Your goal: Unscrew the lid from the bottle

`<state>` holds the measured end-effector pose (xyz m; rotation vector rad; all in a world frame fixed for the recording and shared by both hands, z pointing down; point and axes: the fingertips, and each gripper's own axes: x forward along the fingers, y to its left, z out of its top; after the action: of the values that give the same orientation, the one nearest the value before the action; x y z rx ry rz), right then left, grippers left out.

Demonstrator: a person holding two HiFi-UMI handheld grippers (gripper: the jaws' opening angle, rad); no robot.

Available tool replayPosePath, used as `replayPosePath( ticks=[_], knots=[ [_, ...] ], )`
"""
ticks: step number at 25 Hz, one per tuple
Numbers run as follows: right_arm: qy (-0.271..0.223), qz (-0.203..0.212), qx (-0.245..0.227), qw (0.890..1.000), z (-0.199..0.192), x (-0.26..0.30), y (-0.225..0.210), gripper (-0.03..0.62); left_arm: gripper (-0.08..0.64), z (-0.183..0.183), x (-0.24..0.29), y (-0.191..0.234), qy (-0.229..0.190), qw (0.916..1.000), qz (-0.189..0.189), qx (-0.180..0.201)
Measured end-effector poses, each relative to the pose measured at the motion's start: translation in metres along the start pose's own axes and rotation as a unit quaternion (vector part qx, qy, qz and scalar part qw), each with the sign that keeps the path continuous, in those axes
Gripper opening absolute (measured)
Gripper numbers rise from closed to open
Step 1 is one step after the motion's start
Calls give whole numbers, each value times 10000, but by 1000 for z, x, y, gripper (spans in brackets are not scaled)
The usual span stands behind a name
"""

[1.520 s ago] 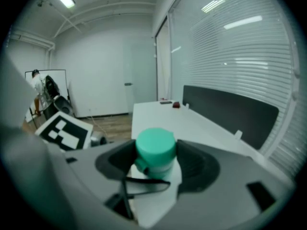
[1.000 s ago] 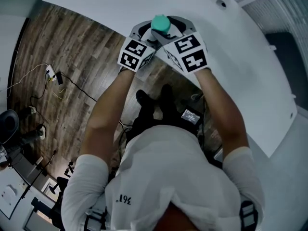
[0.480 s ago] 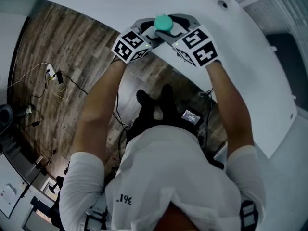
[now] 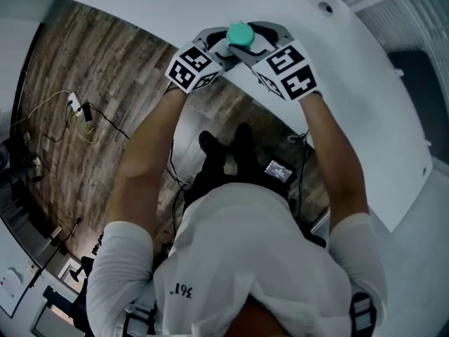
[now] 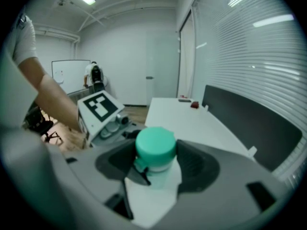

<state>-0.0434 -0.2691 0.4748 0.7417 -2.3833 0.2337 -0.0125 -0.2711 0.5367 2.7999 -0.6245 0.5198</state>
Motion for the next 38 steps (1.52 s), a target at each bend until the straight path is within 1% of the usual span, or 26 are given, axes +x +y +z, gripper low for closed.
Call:
replayPosePath(
  ticks=[10, 19, 25, 32, 38],
  knots=[
    [31, -67, -6, 10000, -2, 0, -1, 281, 319, 0, 1, 0, 13, 10000, 12, -22],
    [-63, -155, 56, 9998, 2, -2, -2, 281, 319, 2, 1, 1, 14, 10000, 36, -52],
    [-354, -136, 239, 9990, 20, -14, -2, 281, 319, 2, 2, 0, 19, 10000, 60, -66],
    [-234, -155, 223, 9994, 12, -12, -3, 281, 319, 1, 3, 2, 26, 9999, 70, -98],
    [-263, -178, 244, 9992, 15, -14, -3, 281, 319, 1, 2, 3, 65, 9999, 77, -105]
  ],
)
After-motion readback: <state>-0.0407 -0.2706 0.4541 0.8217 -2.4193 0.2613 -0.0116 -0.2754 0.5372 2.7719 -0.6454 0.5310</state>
